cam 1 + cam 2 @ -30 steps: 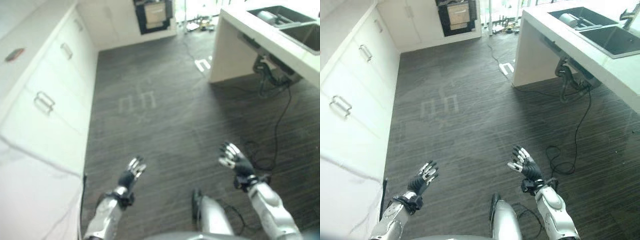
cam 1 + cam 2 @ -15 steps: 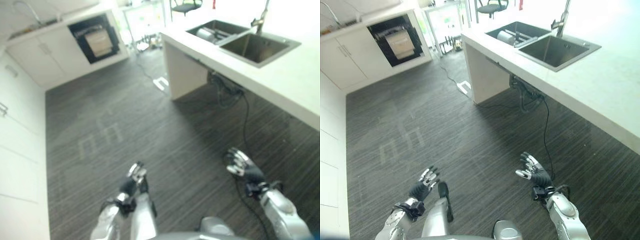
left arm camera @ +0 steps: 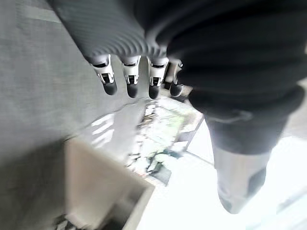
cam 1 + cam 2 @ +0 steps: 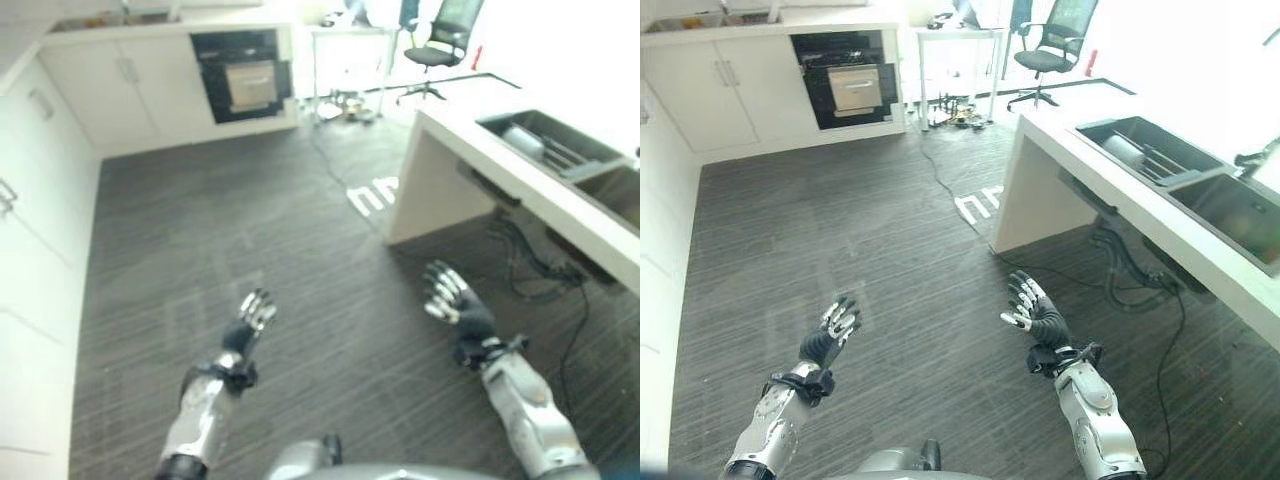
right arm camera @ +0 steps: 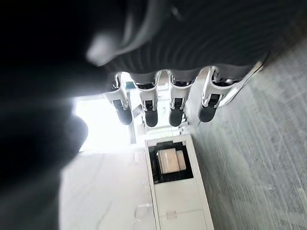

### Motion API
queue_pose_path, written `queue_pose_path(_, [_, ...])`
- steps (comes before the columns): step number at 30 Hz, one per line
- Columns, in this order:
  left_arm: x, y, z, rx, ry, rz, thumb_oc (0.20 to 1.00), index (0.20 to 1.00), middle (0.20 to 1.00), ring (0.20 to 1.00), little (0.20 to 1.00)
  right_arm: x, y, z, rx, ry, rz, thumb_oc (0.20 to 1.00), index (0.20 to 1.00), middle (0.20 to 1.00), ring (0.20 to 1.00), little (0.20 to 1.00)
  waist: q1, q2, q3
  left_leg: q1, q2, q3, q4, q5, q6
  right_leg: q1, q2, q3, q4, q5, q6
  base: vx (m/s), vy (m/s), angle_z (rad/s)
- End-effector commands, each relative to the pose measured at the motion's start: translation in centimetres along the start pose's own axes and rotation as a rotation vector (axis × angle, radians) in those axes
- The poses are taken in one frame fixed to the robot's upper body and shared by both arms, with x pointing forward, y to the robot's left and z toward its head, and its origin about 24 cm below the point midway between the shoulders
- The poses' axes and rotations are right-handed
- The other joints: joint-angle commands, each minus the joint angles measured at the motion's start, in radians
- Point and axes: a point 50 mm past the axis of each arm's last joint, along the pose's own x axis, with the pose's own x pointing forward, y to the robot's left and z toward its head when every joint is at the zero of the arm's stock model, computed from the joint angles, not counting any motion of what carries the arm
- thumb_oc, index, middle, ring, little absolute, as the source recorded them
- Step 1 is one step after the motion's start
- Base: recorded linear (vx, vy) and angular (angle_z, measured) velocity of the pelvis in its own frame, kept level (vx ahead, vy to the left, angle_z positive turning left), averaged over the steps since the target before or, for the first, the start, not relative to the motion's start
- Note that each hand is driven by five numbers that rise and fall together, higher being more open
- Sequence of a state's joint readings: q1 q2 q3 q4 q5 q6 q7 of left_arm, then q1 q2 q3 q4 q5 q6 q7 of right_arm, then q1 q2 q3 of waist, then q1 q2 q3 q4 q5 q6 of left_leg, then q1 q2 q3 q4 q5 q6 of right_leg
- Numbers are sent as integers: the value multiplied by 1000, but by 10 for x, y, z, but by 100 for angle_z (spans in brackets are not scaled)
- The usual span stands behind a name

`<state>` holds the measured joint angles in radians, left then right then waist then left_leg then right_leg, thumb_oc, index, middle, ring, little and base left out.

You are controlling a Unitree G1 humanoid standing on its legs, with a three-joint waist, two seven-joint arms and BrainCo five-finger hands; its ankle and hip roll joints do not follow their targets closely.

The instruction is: Place the dishes in the dishwasher.

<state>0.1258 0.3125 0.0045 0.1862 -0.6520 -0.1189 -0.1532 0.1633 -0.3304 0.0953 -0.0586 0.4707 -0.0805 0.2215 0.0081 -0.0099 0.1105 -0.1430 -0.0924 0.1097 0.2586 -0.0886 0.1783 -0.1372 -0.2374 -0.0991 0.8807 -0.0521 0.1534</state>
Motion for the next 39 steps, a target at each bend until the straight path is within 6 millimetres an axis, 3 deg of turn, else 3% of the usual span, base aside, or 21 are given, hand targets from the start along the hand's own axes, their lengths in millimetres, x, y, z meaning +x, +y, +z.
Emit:
queue_pose_path(1, [5,-5,38,7,-171,-17,1000,1000,1000,1000,1000,3,-13,40,-81,-192,-27,1000,1000,1000,1000,1000,-22,10,28,3,144,-28,41,-66,-169,86,117,-92,-448,79,-4,218,-88,35])
queue_pose_path(2, [6,-6,50,42,-215,-14,1000,1000,1000,1000,1000,2,-16,48,-84,-216,-26,1000,1000,1000,1000,1000,-32,-7,40,24,133,-29,41,-81,-172,71,122,-137,-559,88,-1,231,-146,60])
queue_pose_path(3, [6,-7,57,60,-247,-21,1000,1000,1000,1000,1000,0,-18,51,-86,-230,-27,1000,1000,1000,1000,1000,-39,-24,50,43,120,-28,41,-99,-175,28,104,-159,-581,74,0,217,-182,43])
queue_pose_path(6, [-4,-13,76,95,-346,-53,1000,1000,1000,1000,1000,-4,-22,60,-93,-285,-30,1000,1000,1000,1000,1000,-46,-65,71,117,97,-7,41,-175,-192,-157,-22,-219,-581,109,30,319,-258,0])
queue_pose_path(8, [-9,-18,80,140,-378,-81,1000,1000,1000,1000,1000,-4,-20,65,-99,-312,-37,1000,1000,1000,1000,1000,-50,-71,68,157,92,13,41,-211,-191,-186,-62,-238,-581,118,38,389,-225,-8])
queue_pose_path(11, [-7,-27,89,204,-427,-117,1000,1000,1000,1000,1000,-2,-20,71,-111,-331,-47,1000,1000,1000,1000,1000,-74,-68,36,198,87,30,41,-237,-196,-187,-56,-211,-581,119,43,379,-188,-10])
queue_pose_path(15, [-3,-30,104,191,-490,-118,1000,1000,1000,1000,1000,-1,-20,85,-168,-365,-49,1000,1000,1000,1000,1000,-112,-49,-6,247,111,62,41,-238,-208,-153,-18,-183,-581,99,23,306,-178,5])
queue_pose_path(17, [-2,-34,108,189,-515,-119,1000,1000,1000,1000,1000,-3,-22,91,-175,-378,-52,1000,1000,1000,1000,1000,-131,-34,-18,268,138,82,41,-187,-227,-142,13,-176,-581,76,0,256,-209,-38])
queue_pose_path(19, [-4,-42,112,210,-548,-144,1000,1000,1000,1000,1000,-7,-25,96,-194,-391,-54,1000,1000,1000,1000,1000,-149,-15,-26,298,162,78,41,-71,-262,-134,67,-153,-581,44,-35,251,-238,-46])
queue_pose_path(21, [-7,-44,112,215,-556,-157,1000,1000,1000,1000,1000,-13,-29,99,-205,-393,-58,1000,1000,1000,1000,1000,-158,-7,-33,335,182,82,41,104,-311,-117,111,-125,-581,12,-67,222,-225,-53])
queue_pose_path(22, [-8,-45,112,216,-561,-158,1000,1000,1000,1000,1000,-14,-31,99,-209,-394,-56,1000,1000,1000,1000,1000,-155,-19,-33,344,180,79,70,182,-330,-105,117,-106,-581,1,-80,252,-268,-64])
queue_pose_path(23, [-9,-48,112,222,-571,-159,1000,1000,1000,1000,1000,-15,-31,101,-219,-396,-46,1000,1000,1000,1000,1000,-149,-42,-19,269,168,61,239,217,-344,-72,125,-67,-581,-19,-102,266,-250,-62])
queue_pose_path(25, [-10,-49,112,234,-582,-164,1000,1000,1000,1000,1000,-15,-32,102,-229,-391,-46,1000,1000,1000,1000,1000,-132,-64,2,142,161,21,420,217,-334,-33,129,-26,-581,-31,-120,194,-162,-96])
queue_pose_path(26, [-10,-50,113,250,-588,-173,1000,1000,1000,1000,1000,-13,-34,102,-215,-389,-61,1000,1000,1000,1000,1000,-112,-84,26,24,163,7,462,180,-302,-1,133,8,-581,-38,-121,194,-41,-103])
queue_pose_path(27, [-10,-48,115,249,-586,-173,1000,1000,1000,1000,1000,-11,-34,103,-205,-392,-64,1000,1000,1000,1000,1000,-97,-80,36,-8,169,-6,378,160,-279,16,150,34,-581,-50,-115,258,20,-97])
queue_pose_path(30, [-16,-41,118,257,-607,-157,1000,1000,1000,1000,1000,-8,-31,104,-198,-388,-35,1000,1000,1000,1000,1000,-75,-43,48,26,199,-35,41,137,-269,43,192,111,-581,-85,-82,312,235,-143])
queue_pose_path(32, [-22,-36,119,249,-635,-121,1000,1000,1000,1000,1000,-5,-22,100,-212,-373,17,1000,1000,1000,1000,1000,-38,1,57,-93,173,-183,41,31,-277,76,240,178,-581,-117,-65,333,312,-140])
queue_pose_path(33, [-24,-36,119,249,-640,-119,1000,1000,1000,1000,1000,-4,-20,99,-218,-372,23,1000,1000,1000,1000,1000,-27,7,58,-118,171,-199,41,38,-284,93,248,192,-581,-133,-65,293,254,-89])
queue_pose_path(36, [-19,-40,121,245,-656,-146,1000,1000,1000,1000,1000,-1,-22,109,-227,-398,-5,1000,1000,1000,1000,1000,-23,18,47,-136,220,-168,41,36,-290,128,213,188,-581,-166,-42,165,261,-133])
queue_pose_path(39, [-12,-44,127,250,-665,-165,1000,1000,1000,1000,1000,-9,-22,112,-207,-403,-22,1000,1000,1000,1000,1000,-48,20,25,-96,214,-148,41,0,-275,143,168,185,-581,-170,-16,174,323,-86])
